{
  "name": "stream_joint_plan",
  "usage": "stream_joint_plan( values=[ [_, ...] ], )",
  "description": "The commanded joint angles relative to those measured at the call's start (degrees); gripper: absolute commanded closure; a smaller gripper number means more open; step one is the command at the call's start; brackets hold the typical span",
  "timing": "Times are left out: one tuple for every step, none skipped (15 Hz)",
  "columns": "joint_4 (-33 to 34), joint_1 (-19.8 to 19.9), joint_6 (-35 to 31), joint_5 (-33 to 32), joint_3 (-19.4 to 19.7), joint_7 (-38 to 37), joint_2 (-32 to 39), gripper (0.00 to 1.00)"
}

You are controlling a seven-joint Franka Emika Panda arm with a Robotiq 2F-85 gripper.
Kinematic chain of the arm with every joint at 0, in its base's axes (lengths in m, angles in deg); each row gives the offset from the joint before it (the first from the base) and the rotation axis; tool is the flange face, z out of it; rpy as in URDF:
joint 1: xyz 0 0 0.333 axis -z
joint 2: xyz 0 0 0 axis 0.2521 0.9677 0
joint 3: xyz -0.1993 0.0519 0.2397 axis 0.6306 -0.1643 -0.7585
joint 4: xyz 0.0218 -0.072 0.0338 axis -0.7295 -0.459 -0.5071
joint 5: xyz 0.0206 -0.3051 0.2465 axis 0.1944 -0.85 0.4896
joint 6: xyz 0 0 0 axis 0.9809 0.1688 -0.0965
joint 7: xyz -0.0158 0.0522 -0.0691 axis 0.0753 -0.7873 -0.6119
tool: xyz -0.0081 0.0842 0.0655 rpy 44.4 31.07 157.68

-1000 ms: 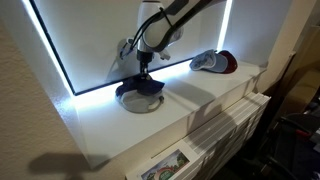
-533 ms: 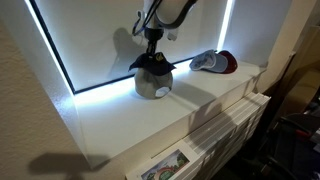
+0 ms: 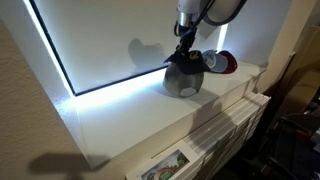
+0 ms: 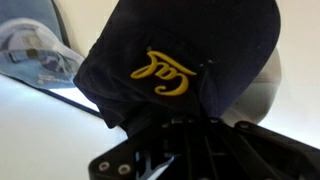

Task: Move the dark blue cap to the right side of the windowsill

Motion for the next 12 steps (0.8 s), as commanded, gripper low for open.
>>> stream_joint_plan(
  values=[
    [-13.4,-0.3,-3.4,-11.2,4.7,-15.9,-10.8,0.99],
    [-16.1,0.2,-3.6,-15.5,5.7,-21.0,-13.5,0.99],
    [-18.6,0.8,-4.7,-21.7,6.9,-26.1,-16.4,0.99],
    [-19.7,0.7,-4.1,-26.5,8.4,-29.3,-19.3,0.99],
    [-21.2,2.1,-3.5,-31.8,8.4,-32.4,-22.5,0.99],
    [-22.8,3.9,-2.9,-37.2,8.3,-35.6,-25.9,0.99],
    [-24.1,5.9,-2.9,-42.3,8.3,-38.1,-29.0,0.99],
    [-25.6,7.9,-2.9,-47.5,8.3,-41.0,-32.3,0.99],
    [-26.2,13.0,-3.8,-51.7,5.5,-43.5,-34.4,0.99],
    [-26.7,12.1,-3.7,-57.3,8.4,-47.0,-36.7,0.99],
    [-26.8,14.7,-4.8,-62.1,8.3,-49.7,-38.4,0.99],
    [-26.8,15.0,-8.6,-67.1,11.2,-49.7,-39.4,0.99]
  ],
)
